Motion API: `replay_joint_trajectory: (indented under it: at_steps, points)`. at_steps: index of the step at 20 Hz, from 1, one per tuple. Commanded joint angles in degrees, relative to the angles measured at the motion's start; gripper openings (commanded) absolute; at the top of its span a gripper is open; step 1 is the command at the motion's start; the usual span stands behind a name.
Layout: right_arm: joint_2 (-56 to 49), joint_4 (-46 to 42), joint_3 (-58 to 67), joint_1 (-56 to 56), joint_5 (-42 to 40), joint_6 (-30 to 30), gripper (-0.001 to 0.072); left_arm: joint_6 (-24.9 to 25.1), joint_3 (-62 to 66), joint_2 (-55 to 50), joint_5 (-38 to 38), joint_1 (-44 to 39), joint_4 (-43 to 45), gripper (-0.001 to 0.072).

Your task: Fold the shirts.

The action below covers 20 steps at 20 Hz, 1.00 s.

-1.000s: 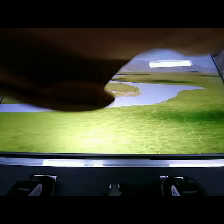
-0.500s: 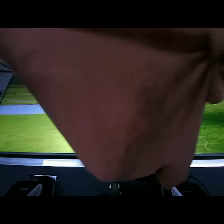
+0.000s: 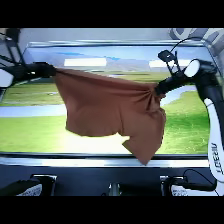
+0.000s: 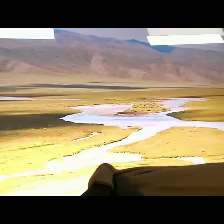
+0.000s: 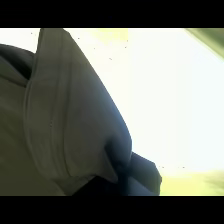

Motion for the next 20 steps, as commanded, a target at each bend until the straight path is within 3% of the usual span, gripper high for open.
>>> replay_joint_trajectory:
  at_steps: [1, 2, 3, 4, 5, 6, 8, 9, 10, 12, 15, 19, 20]
  points:
    - [-5.97, 4.28, -0.63, 0.04, -7.91, 7.41, 0.0024, -2.75, -0.42, -7.98, 3.04, -0.37, -0.2, 0.0025]
    - [-6.6, 5.16, -0.63, 0.04, -8.37, 7.8, 0.003, -5.57, -0.42, -9.9, 0.68, -0.39, -0.5, 0.0026]
    - [-6.91, 5.14, -0.59, 0.0, -9.27, 7.5, 0.0218, -7.63, -0.42, -11.67, -2.38, -0.37, -2.12, 0.0057]
    - [-6.6, 4.57, -0.22, -0.98, -7.91, 5.7, 0.0557, -7.45, -0.37, -12.79, -5.84, -0.17, -3.02, 0.0255]
    - [-5.88, 4.02, 0.28, -2.84, -5.49, 3.28, 0.0595, -7.34, -0.37, -13.0, -9.55, 0.26, -2.12, 0.0522]
    - [-4.9, 3.85, 0.66, -5.6, -1.84, 1.68, 0.0596, -6.6, -0.37, -12.85, -14.25, 1.42, -1.11, 0.0646]
    - [-3.28, 4.42, 0.63, -12.94, 9.81, -0.83, 0.0579, -3.93, -0.61, -12.79, -24.55, 4.9, -0.83, 0.0643]
    - [-3.28, 4.42, 0.0, -16.52, 16.02, -1.18, 0.0529, -4.0, -1.55, -12.76, -27.8, 6.54, -0.87, 0.0636]
    - [-3.23, 4.83, -2.14, -19.39, 20.79, -1.66, 0.0527, -5.9, -3.52, -12.76, -29.83, 7.8, -1.16, 0.0595]
    - [-3.23, 7.15, -9.31, -22.32, 26.88, -5.42, 0.0528, -6.71, -9.66, -12.79, -28.98, 8.13, -4.94, 0.0596]
    - [-3.23, 13.9, -18.58, -22.84, 25.35, -9.07, 0.0531, -4.15, -17.14, -13.31, -22.86, 6.91, -13.46, 0.0597]
    - [-3.23, 16.24, -22.14, -22.86, 20.76, -9.05, 0.0582, -4.2, -18.29, -15.8, -20.48, 4.81, -16.41, 0.0597]
    - [-3.23, 16.28, -22.77, -22.86, 20.26, -9.05, 0.0649, -4.2, -18.29, -16.48, -20.2, 4.31, -16.46, 0.0597]
